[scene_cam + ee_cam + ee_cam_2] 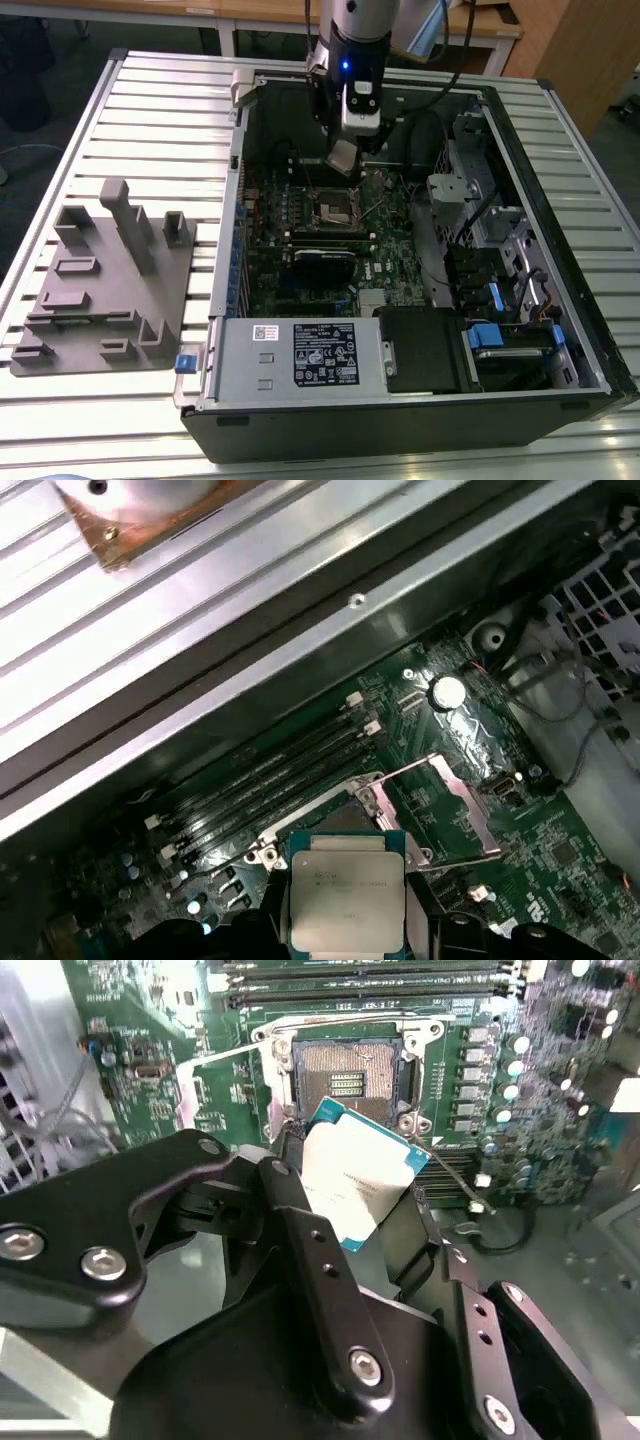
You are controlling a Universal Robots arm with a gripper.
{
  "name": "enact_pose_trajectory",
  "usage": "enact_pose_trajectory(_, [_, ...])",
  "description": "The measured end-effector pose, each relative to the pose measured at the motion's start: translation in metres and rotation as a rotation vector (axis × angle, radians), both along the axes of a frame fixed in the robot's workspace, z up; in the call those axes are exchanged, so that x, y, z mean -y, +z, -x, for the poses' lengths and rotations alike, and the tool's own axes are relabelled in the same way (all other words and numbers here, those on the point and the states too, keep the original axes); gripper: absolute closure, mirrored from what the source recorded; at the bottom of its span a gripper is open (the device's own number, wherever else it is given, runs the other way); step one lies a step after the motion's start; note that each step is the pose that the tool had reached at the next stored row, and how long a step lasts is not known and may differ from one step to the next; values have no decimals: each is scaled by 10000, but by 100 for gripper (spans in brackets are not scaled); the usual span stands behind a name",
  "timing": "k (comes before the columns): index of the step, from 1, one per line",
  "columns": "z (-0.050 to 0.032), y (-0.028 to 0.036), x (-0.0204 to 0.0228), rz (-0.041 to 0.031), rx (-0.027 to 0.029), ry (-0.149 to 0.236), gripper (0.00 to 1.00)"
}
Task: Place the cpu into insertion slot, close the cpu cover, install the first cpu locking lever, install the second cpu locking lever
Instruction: 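Place the cpu into insertion slot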
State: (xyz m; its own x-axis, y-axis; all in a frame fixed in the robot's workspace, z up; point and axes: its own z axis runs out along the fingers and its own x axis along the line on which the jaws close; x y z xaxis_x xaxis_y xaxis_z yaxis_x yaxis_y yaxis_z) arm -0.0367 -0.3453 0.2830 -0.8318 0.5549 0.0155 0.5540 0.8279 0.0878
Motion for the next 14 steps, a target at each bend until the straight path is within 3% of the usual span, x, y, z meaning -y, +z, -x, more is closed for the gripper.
enact_pose_trajectory(14, [0,-63,0,17,1,-2545,46])
